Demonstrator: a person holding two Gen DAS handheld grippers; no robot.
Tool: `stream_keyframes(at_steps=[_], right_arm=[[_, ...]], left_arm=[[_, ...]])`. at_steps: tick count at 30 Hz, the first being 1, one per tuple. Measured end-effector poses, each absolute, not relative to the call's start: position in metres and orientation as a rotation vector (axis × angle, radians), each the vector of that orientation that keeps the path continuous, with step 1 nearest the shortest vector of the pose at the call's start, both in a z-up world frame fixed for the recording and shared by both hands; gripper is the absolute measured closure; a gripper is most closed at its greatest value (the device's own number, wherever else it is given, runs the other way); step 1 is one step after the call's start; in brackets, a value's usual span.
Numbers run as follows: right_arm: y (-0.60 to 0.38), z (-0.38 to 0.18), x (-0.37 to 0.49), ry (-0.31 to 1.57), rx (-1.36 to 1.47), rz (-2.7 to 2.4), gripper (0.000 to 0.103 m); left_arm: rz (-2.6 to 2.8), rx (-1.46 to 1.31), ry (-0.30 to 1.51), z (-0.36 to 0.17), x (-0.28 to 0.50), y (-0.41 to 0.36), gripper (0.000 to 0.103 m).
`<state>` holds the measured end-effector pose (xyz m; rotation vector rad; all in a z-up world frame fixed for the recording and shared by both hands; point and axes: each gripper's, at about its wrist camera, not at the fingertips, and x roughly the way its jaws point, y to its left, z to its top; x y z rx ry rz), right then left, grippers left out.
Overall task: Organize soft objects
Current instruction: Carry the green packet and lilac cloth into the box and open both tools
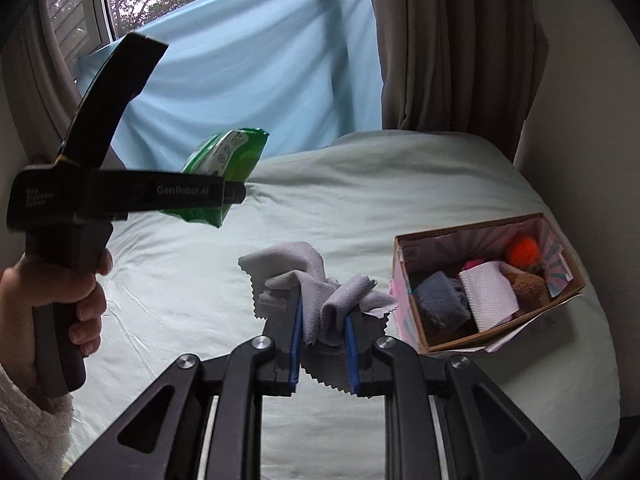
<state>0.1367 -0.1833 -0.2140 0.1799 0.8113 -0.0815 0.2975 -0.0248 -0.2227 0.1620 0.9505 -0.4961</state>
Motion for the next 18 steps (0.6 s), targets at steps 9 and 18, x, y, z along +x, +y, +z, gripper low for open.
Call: stream_keyframes(at_steps=[9,18], right_arm=[[-0.256,-0.147,0.127,0.780,0.196,-0.141,0.086],[-0.341,-0.130,0.129,0.797,0.184,-0.120,0.086]], left_arm=[[-0.513,0.132,0.946,-0.180,0.245,-0.061,0.066],[-0.481,0.127,0.965,-0.171,0.217,-0.142,0.066]])
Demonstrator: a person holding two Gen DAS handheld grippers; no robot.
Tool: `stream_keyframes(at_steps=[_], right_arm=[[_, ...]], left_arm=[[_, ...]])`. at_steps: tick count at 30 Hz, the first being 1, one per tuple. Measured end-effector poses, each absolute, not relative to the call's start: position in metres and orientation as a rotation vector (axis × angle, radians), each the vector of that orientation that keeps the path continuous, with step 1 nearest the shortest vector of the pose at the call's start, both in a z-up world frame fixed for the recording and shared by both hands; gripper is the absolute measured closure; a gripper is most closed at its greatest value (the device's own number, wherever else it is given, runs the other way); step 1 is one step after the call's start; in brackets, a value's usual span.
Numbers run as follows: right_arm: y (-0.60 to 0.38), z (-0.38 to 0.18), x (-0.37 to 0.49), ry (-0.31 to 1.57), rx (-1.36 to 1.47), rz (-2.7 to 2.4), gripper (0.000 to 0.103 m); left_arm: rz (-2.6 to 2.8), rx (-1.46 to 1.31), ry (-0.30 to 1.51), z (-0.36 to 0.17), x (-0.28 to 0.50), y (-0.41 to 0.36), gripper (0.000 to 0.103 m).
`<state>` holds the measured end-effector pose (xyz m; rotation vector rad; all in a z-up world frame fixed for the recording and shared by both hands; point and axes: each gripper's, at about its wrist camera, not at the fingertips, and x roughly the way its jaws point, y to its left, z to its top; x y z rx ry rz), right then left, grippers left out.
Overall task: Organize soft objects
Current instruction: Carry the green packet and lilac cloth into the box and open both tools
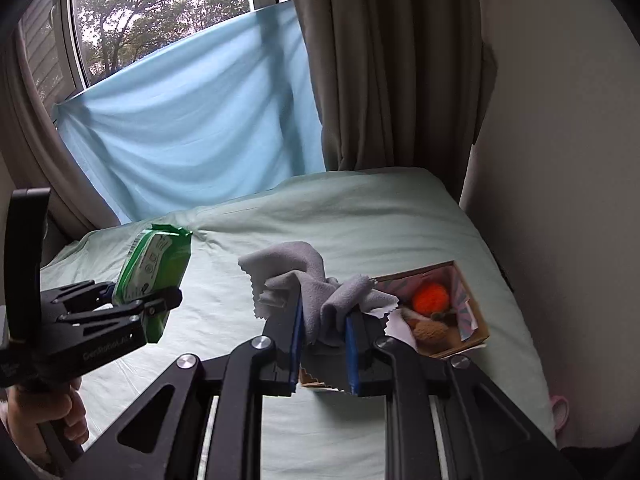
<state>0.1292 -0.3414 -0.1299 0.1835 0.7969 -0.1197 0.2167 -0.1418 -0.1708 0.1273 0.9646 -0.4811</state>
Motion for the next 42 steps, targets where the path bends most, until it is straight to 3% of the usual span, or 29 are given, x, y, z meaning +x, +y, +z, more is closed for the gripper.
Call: stream_keyframes(at_steps=[6,17,26,33,35,36,37,38,39,40,42], right_arm=[[-0.406,-0.141,0.145,0.838,0.176,-0.082,0.086],[-0.494,-0.214,0.202,0.969,0.186,-0.029,0.086],[-0.512,-0.290,0.244,1.105,0.246,-0.001,0.086],[-0.510,-0.327,0.264,1.153,0.288,0.031,0.086],[-0.511,-0.333,0.268,1.170,0.326,0.048,0.085],[-0.513,-0.335,0.270,1.175,0.350,0.061,0.076],[-0.513,-0.337,0.273,1.183,0.369,0.072,0.054],[-0.513,-0.338,0.274,1.186,0.373,0.069,0.039],[-0.515,-0.338,0.273,1.184,0.378,0.059,0.010],[-0.516,-0.336,0.270,1.182,0.384,0.054,0.001],[-0.519,-0.333,0.265,1.177,0.401,0.045,0.001]], left_arm=[[-0.447,0.127,1.002,-0.189,0.217,-0.209,0.066],[-0.377,0.093,1.153,-0.270,0.246,-0.288,0.066],[-0.300,0.123,1.288,-0.348,0.280,-0.317,0.066],[-0.305,0.166,1.323,-0.370,0.293,-0.325,0.066],[-0.305,0.173,1.323,-0.370,0.294,-0.327,0.056],[-0.296,0.187,1.323,-0.370,0.295,-0.328,0.030],[-0.283,0.204,1.319,-0.370,0.295,-0.329,0.002],[-0.280,0.213,1.300,-0.368,0.292,-0.328,0.001],[-0.287,0.211,1.288,-0.365,0.289,-0.326,0.001],[-0.292,0.206,1.290,-0.364,0.287,-0.325,0.001],[-0.282,0.213,1.298,-0.363,0.283,-0.322,0.001]])
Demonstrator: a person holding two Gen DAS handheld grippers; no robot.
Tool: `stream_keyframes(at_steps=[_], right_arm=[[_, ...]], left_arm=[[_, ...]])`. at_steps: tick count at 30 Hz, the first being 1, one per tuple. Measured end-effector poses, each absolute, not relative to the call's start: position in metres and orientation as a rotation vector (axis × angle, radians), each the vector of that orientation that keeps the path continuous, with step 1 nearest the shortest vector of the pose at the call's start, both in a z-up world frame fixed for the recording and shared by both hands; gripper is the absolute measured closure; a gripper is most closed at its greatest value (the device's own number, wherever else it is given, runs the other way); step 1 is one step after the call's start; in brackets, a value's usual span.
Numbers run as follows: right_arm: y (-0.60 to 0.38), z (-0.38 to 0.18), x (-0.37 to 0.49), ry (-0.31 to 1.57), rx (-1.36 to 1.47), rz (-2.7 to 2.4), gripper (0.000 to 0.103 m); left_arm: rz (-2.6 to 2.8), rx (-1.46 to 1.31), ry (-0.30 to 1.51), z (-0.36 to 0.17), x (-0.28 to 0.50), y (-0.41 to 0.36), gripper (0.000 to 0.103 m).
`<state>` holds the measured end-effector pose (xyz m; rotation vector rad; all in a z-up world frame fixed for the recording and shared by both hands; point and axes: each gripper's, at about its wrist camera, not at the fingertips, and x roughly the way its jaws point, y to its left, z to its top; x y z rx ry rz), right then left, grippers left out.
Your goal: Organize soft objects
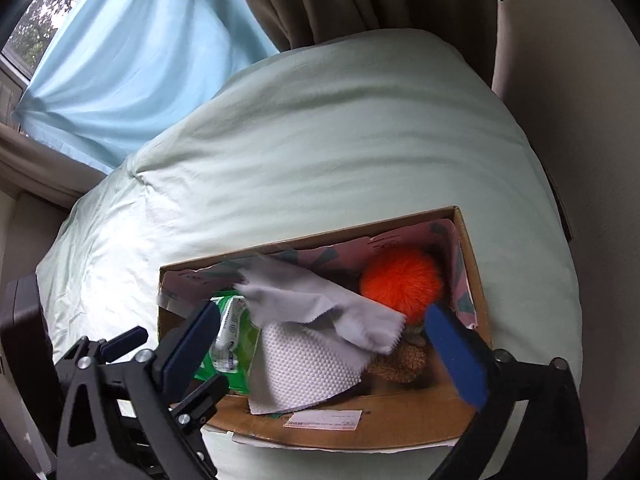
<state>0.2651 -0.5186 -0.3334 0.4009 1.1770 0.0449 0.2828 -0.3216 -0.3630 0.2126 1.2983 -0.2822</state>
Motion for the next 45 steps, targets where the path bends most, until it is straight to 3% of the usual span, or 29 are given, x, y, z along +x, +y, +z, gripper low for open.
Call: stream_keyframes(at_steps=[12,24,35,45], right_arm=[[-0.510,-0.295,0.235,1.139,0.370,0.033,0.001],[-0.451,-0.169,0.179,0.979,0.261,0.088,0.001],[-0.358,-0.045,0.078,0.728,0.084,0.109,0.001],[-0.317,-0.002,0.009,0.610,0.073,0.047,0.001]], left_arm=[[-0.285,0.193,1.215,-0.310,0.254,-0.303,0.001],[-0.236,0.074,1.008,-0.171,0.183,-0.220,0.001],[-0.155,-0.032,0.688,-0.042,0.078,-0.097,0.000],[-0.138,-0.038,0.514,0.003,0.010,-0.052,0.000]])
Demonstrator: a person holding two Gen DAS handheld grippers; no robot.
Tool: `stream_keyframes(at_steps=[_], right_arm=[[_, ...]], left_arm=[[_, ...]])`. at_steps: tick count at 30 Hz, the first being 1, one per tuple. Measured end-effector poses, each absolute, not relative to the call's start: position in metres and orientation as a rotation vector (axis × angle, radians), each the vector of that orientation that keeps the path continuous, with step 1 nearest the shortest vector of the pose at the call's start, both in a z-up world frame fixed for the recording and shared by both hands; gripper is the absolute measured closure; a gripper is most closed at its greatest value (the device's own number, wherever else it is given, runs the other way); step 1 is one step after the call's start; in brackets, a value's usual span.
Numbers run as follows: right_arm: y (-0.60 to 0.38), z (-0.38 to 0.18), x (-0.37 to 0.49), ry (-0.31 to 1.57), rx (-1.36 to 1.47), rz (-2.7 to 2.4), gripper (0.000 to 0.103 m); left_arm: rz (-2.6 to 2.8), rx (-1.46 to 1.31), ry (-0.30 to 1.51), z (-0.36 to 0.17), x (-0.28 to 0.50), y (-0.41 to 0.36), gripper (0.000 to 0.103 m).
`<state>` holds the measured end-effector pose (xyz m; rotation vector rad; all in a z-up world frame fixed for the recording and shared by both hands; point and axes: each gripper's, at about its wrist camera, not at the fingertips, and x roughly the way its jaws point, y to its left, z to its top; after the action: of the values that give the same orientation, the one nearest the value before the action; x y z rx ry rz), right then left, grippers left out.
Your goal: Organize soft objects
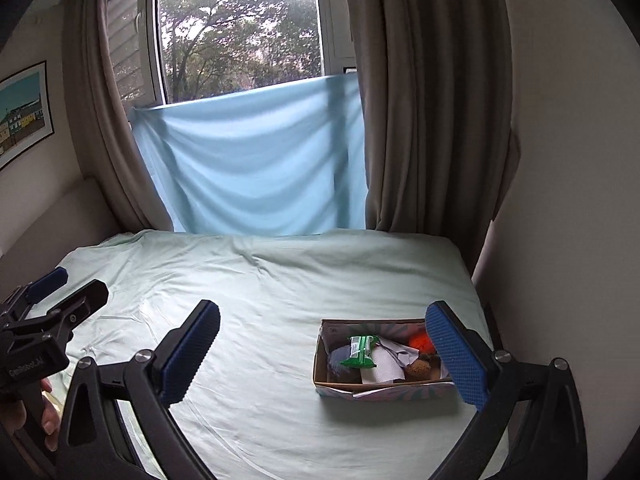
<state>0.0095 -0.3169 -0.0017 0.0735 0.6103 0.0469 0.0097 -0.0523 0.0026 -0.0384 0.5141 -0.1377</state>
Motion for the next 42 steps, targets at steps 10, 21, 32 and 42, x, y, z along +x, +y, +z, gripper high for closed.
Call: stream_keyframes(at_steps=[10,21,32,42], right_arm=[[-0.297,0.003,-0.022,0.517,0.039,-0.015,0.001],[-0.285,0.002,-0.021,0.506,0.037,-0.028,0.001],[-0.281,0.004,-0.022,0.499,0.030,-0.030,0.001],[-0.283,0.003,-0.022,0.502,0.036,-0.034,0.001]], left_arm=[[-0.145,-0.002,0.460,0.008,-0.022,-0.044,0.000],[-0.159,-0.023,0.449,0.008,-0.023,-0.035,0.000],[-0.153,-0.029,0.441,0.007,-0.020,-0.032,0.000],[-0.164,-0.027,0.450,0.006,-0.020,-0.036,0.000]])
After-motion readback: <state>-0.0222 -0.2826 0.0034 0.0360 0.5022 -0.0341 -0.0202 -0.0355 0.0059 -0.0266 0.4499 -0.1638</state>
